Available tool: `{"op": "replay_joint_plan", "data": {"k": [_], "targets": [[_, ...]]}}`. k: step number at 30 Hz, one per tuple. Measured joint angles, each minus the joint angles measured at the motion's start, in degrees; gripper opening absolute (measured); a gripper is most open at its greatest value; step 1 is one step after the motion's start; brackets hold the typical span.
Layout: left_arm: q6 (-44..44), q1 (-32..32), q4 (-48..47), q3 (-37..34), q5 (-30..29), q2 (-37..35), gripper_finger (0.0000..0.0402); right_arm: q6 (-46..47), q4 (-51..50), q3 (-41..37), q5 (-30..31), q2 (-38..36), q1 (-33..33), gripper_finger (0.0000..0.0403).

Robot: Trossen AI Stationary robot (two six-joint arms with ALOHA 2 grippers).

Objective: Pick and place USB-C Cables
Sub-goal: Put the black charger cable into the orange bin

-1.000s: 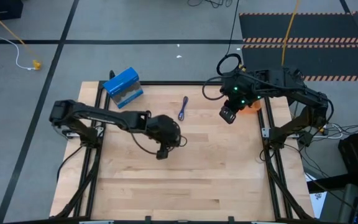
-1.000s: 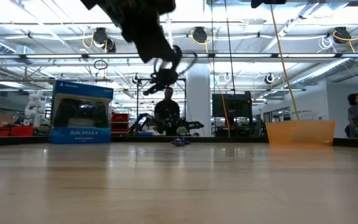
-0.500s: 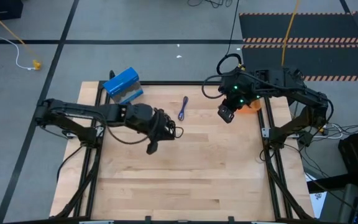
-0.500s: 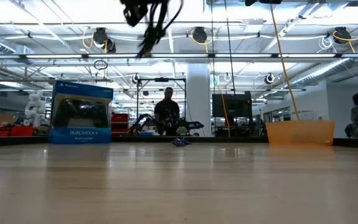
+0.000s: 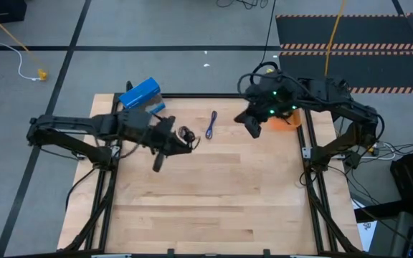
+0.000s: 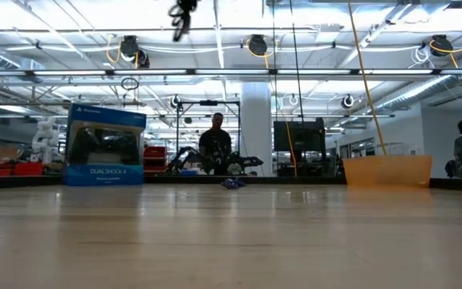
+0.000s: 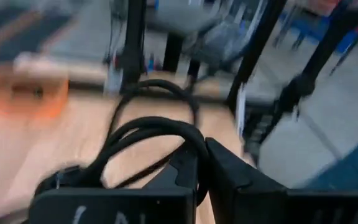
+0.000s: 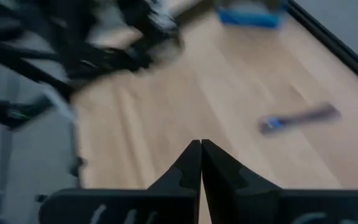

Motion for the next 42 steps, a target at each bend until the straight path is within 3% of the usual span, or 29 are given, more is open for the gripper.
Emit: {"op": "replay_joint_plan", "data": {"k": [11, 29, 34, 42], "targets": [[-2.22, 0.00, 6.53, 0.10, 0.07, -5.39, 0.0017, -1.11, 21.74, -0.06, -11.20, 4.10, 0.46, 0.0022], [-2.20, 0.09, 25.61, 0.13, 0.17, -7.63, 0.0019, -3.30, 37.39, -0.07, -10.80, 5.45, 1.72, 0.0212], [-2.42, 0.15, 29.73, 0.13, -0.35, -7.59, 0.0009, -7.18, 39.06, -0.04, -6.36, 6.70, 2.58, 0.0267], [-2.26, 0.15, 35.95, 0.13, -6.03, -7.56, 0.0016, -13.98, 43.12, 0.00, 9.39, 9.43, 6.54, 0.0305]]}}
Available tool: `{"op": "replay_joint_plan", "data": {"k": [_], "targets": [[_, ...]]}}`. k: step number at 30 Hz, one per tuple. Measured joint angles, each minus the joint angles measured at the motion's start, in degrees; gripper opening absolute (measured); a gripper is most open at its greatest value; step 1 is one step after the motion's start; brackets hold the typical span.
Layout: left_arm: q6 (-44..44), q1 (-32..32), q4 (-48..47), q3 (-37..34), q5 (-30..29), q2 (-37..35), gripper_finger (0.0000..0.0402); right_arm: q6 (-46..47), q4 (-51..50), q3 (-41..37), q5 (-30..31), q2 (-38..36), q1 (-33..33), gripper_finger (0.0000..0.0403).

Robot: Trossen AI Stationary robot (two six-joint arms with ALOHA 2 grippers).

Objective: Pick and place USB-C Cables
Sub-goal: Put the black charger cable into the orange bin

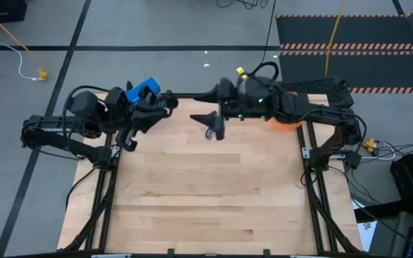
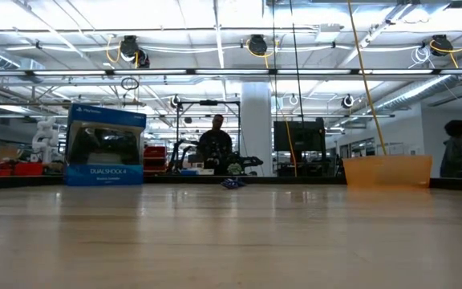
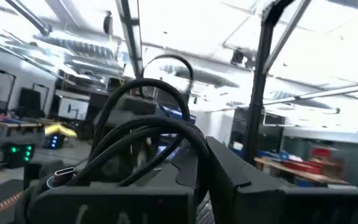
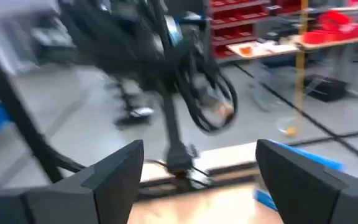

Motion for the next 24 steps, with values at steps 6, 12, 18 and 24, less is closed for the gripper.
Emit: {"op": "replay_joint_plan", "data": {"k": [6, 12, 18, 24], "targets": [[-2.11, 0.00, 2.78, 0.00, -1.65, 2.26, 0.0012, -4.69, 6.84, -0.03, 8.29, 3.18, 2.06, 0.0301], [-2.95, 0.00, 8.50, 0.00, -1.80, 5.40, 0.0024, -5.45, 8.24, -0.04, 9.76, 4.49, 2.32, 0.0300], [-3.52, 0.00, 8.75, 0.00, -1.80, 6.42, 0.0008, -5.32, 11.29, -0.02, 9.78, 4.41, 2.32, 0.0291], [-4.26, 0.00, 10.71, 0.00, -1.78, 7.29, 0.0028, -5.32, 11.37, -0.02, 9.94, 4.43, 2.15, 0.0246]]}}
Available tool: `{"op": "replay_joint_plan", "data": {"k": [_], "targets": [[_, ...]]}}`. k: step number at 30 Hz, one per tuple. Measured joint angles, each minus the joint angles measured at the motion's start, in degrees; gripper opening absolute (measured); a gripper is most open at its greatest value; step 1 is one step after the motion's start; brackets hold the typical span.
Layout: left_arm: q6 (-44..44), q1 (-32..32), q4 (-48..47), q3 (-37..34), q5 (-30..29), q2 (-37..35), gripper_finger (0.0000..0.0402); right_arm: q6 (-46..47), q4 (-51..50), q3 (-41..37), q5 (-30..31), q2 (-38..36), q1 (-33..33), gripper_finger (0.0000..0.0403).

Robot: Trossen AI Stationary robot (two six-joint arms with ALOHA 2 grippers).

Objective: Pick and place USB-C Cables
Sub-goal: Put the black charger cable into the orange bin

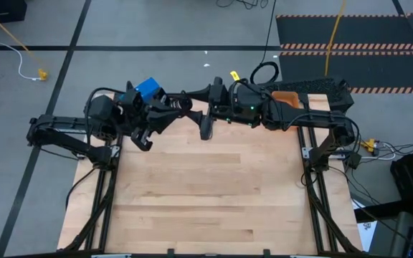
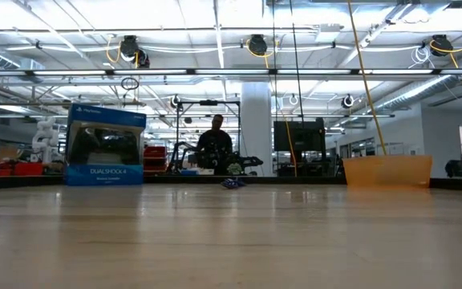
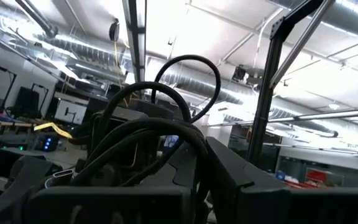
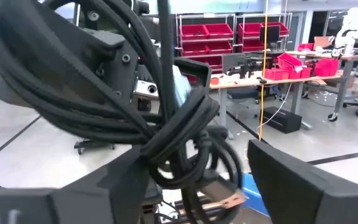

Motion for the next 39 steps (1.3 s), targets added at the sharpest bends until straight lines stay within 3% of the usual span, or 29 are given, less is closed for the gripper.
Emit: {"op": "replay_joint_plan", "data": {"k": [10, 16, 25, 33, 39], "targets": [[-0.04, 0.00, 0.29, 0.00, -0.07, -0.01, 0.0034, -0.04, -0.92, 0.00, -0.44, 0.00, -0.20, 0.0097], [-0.28, 0.00, 0.25, 0.00, -0.11, -0.01, 0.0034, -0.22, -0.96, 0.00, -0.56, 0.00, -0.31, 0.0034], [-0.31, 0.00, 0.12, 0.00, -1.37, -0.03, 0.0046, -0.02, -1.36, 0.00, -0.44, 0.00, -0.33, 0.0038], [-3.19, -0.02, -8.93, 0.00, -2.40, -2.95, 0.0142, 0.18, -3.28, -0.02, -0.28, -1.03, -0.66, 0.0031], [-4.06, -0.02, -20.15, 0.00, -3.25, -7.84, 0.0183, 3.01, -8.09, -0.02, -0.19, -3.05, -1.85, 0.0037]]}}
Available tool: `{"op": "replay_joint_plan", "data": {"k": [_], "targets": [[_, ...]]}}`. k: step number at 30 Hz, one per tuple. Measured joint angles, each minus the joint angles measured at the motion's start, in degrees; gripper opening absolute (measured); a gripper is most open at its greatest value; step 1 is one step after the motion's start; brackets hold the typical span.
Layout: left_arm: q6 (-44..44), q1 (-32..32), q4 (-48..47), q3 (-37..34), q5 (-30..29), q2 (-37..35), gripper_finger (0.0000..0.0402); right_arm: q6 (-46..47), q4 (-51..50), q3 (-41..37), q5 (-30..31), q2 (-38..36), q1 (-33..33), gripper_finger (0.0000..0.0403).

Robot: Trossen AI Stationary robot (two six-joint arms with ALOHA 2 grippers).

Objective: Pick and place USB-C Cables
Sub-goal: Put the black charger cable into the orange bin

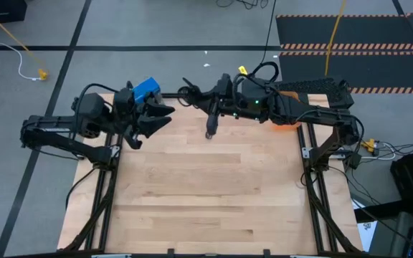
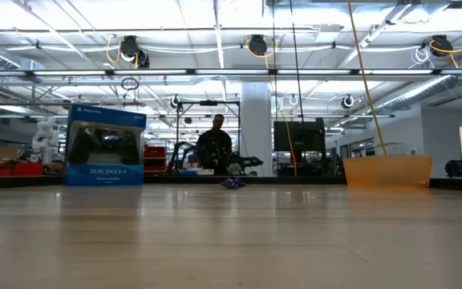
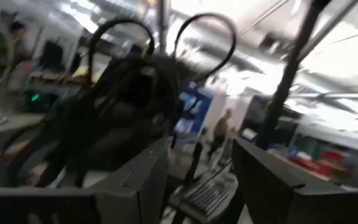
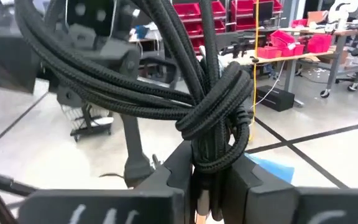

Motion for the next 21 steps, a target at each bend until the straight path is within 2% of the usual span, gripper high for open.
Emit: {"op": "replay_joint_plan", "data": {"k": [11, 16, 21], "targets": [[0.41, 0.02, -19.62, 0.00, -8.91, -8.65, 0.0186, 5.10, -13.43, -0.02, -1.60, -6.85, -1.69, 0.0036], [-0.53, 0.02, -26.95, 0.00, -11.77, -10.25, 0.0186, 9.86, -22.55, -0.02, -1.93, -10.62, -2.26, 0.0034], [-2.22, 0.02, -32.76, 0.00, -12.45, -10.25, 0.0186, 16.43, -31.21, -0.02, -5.33, -13.35, -3.34, 0.0034]]}}
